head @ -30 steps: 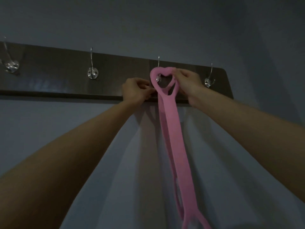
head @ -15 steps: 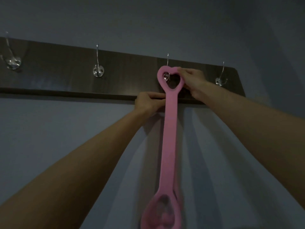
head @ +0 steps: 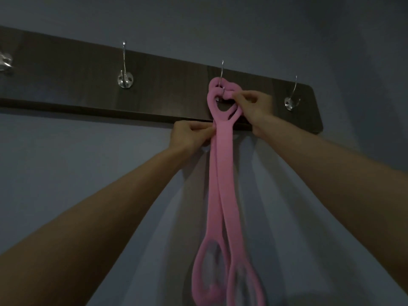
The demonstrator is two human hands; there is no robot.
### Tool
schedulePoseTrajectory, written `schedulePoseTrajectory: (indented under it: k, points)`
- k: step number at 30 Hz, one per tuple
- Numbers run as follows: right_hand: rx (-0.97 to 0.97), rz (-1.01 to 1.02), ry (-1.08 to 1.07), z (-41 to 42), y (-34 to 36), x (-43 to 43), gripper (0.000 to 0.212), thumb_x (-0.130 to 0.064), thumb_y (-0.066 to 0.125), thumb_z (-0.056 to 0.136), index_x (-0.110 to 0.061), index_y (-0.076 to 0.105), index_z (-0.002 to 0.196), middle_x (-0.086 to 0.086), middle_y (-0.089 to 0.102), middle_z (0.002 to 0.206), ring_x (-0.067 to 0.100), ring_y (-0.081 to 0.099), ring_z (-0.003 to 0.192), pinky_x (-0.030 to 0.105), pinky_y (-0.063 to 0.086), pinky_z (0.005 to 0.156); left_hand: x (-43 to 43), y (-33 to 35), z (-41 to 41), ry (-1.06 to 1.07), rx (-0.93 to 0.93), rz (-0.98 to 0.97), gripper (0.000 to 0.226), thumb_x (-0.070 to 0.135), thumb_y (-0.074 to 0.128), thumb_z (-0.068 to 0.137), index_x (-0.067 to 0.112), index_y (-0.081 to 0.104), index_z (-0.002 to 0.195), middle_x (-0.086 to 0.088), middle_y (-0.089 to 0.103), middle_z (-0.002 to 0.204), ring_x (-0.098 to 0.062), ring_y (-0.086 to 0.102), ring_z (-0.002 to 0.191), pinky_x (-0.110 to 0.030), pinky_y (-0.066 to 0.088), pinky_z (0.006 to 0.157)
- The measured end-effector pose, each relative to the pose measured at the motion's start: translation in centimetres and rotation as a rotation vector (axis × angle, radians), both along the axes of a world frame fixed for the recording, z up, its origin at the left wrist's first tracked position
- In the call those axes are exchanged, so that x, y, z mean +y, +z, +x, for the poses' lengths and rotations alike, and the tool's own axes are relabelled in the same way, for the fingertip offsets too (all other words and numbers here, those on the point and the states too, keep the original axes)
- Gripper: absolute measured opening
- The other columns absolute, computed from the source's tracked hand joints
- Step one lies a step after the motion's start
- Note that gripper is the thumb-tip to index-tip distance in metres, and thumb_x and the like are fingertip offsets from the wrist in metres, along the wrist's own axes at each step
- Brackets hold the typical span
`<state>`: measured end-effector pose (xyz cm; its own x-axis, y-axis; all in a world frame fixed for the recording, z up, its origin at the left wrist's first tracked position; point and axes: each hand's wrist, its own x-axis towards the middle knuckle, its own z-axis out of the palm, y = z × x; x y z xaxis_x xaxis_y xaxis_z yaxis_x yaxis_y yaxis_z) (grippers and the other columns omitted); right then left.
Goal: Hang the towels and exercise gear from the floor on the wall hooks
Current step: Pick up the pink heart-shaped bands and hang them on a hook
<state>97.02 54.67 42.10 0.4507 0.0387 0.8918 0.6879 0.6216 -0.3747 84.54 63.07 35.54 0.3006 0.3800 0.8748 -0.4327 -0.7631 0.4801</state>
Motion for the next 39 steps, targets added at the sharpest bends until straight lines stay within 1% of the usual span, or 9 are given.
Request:
schedulePoseTrajectory:
  k: [5, 7, 10, 14, 17, 21, 27, 35, 39]
  points:
    - [0.041, 0.003, 0.062, -0.3, -1.6, -0.5, 0.027, -0.015, 0.071, 0.081, -0.009, 0.06, 0.105, 0.002, 0.063, 0.091, 0.005, 0.06, 0.071, 0.014, 0.051, 0.059, -0.7, -0.3, -0.6, -0.066, -0.003, -0.104, 0.034, 0.01, 0.068, 0.082, 0.0, 0.064, 0.114, -0.005, 0.067, 0.091, -0.003, 0.063, 0.059, -0.011, 0.054, 0.056]
    - [0.067, -0.018, 0.141, -0.4, -2.7, -0.9, 0.029, -0.011, 0.071, 0.081, -0.013, 0.056, 0.105, 0.0, 0.062, 0.092, 0.007, 0.061, 0.073, 0.016, 0.051, 0.059, -0.9, -0.6, -0.8, -0.078, 0.018, -0.117, 0.034, 0.012, 0.069, 0.081, 0.001, 0.065, 0.114, -0.003, 0.067, 0.084, -0.002, 0.062, 0.057, -0.012, 0.055, 0.057]
    - [0.116, -0.148, 0.224, -0.6, -4.9, -2.0, 0.035, -0.017, 0.074, 0.079, -0.012, 0.055, 0.108, 0.003, 0.065, 0.092, 0.012, 0.063, 0.073, 0.021, 0.055, 0.064, -0.8, -1.7, -0.8, -0.028, 0.061, -0.13, 0.034, 0.013, 0.071, 0.081, 0.002, 0.066, 0.113, 0.001, 0.067, 0.075, -0.003, 0.061, 0.057, -0.012, 0.054, 0.058]
    - [0.095, -0.367, 0.27, -1.0, -8.0, -3.3, 0.023, -0.025, 0.075, 0.078, -0.014, 0.063, 0.093, 0.003, 0.069, 0.086, 0.014, 0.064, 0.076, 0.03, 0.054, 0.08, -1.2, -3.2, -0.8, -0.008, 0.106, -0.084, 0.034, 0.007, 0.068, 0.082, -0.003, 0.064, 0.113, 0.007, 0.066, 0.059, 0.002, 0.06, 0.043, -0.008, 0.049, 0.048]
    - [0.068, -0.442, 0.26, -1.4, -9.4, -3.6, 0.027, -0.023, 0.074, 0.078, -0.01, 0.068, 0.101, 0.002, 0.069, 0.086, 0.012, 0.063, 0.076, 0.028, 0.053, 0.077, -2.0, -3.8, -0.6, 0.069, 0.143, -0.058, 0.031, 0.011, 0.069, 0.081, 0.001, 0.066, 0.11, 0.0, 0.065, 0.072, 0.0, 0.062, 0.047, -0.009, 0.05, 0.048]
    - [0.082, -0.446, 0.172, -1.7, -9.9, -3.5, 0.024, -0.017, 0.073, 0.078, -0.009, 0.069, 0.1, 0.003, 0.07, 0.087, 0.01, 0.063, 0.069, 0.019, 0.051, 0.056, -2.0, -4.5, 0.2, 0.125, 0.099, -0.105, 0.022, 0.017, 0.075, 0.077, 0.006, 0.071, 0.096, -0.005, 0.07, 0.075, -0.009, 0.065, 0.058, -0.021, 0.057, 0.06]
    - [0.108, -0.427, 0.153, -0.6, -9.5, -3.9, 0.024, -0.006, 0.07, 0.08, 0.0, 0.067, 0.103, 0.016, 0.069, 0.107, 0.024, 0.068, 0.095, 0.036, 0.056, 0.088, -3.2, -6.0, 1.2, 0.027, 0.032, -0.184, 0.014, 0.013, 0.073, 0.08, 0.003, 0.071, 0.089, -0.005, 0.068, 0.069, -0.005, 0.064, 0.046, -0.017, 0.054, 0.05]
    - [0.142, -0.36, 0.157, 0.0, -9.9, -4.5, 0.018, -0.004, 0.065, 0.084, -0.001, 0.063, 0.102, 0.014, 0.067, 0.102, 0.017, 0.067, 0.079, 0.023, 0.057, 0.066, -3.4, -6.6, 2.2, -0.087, 0.012, -0.332, 0.025, 0.011, 0.072, 0.08, -0.002, 0.067, 0.1, -0.014, 0.071, 0.084, -0.012, 0.068, 0.055, -0.021, 0.058, 0.055]
    - [0.186, -0.358, 0.099, -0.9, -10.0, -3.7, 0.015, -0.006, 0.067, 0.082, -0.005, 0.063, 0.096, 0.012, 0.067, 0.103, 0.021, 0.068, 0.088, 0.026, 0.058, 0.068, -3.6, -6.3, 1.3, -0.084, 0.026, -0.318, 0.025, 0.008, 0.07, 0.082, -0.003, 0.066, 0.104, -0.016, 0.069, 0.092, -0.012, 0.067, 0.059, -0.019, 0.058, 0.056]
